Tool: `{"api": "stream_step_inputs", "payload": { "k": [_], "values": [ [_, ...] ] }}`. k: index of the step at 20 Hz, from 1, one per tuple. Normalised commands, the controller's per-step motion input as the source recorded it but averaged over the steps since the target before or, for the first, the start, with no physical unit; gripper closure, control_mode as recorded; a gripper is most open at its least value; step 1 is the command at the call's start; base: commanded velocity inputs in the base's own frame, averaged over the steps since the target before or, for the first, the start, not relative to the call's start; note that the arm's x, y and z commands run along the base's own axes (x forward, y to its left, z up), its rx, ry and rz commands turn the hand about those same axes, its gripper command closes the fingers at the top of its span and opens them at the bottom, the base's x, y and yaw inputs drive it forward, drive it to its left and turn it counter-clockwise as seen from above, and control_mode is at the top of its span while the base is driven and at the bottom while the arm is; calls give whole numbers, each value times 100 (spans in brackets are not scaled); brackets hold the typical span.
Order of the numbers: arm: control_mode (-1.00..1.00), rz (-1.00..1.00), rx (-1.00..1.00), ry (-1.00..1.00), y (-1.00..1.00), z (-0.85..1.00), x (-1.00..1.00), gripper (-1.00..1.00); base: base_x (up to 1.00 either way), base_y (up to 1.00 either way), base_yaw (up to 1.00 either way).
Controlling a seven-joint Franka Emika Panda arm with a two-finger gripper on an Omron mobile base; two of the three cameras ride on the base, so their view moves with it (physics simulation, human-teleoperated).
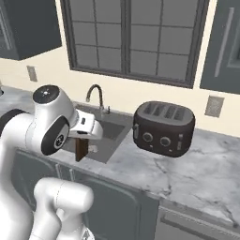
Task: Start the toaster. Once the lever pops up, take the bread to the plate on the dining counter.
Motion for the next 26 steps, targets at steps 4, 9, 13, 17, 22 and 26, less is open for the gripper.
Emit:
{"api": "stream_step_inputs", "payload": {
  "k": [4,9,13,17,22,26],
  "values": [
    [100,0,0,0,0,0,0,100,-28,62,64],
    [100,0,0,0,0,0,0,100,-27,70,67],
    [100,0,0,0,0,0,0,100,-46,43,83],
    [100,0,0,0,0,0,0,100,-41,31,92],
    [100,0,0,0,0,0,0,100,-23,37,99],
    [100,0,0,0,0,0,0,100,-24,37,100]
  ]
}}
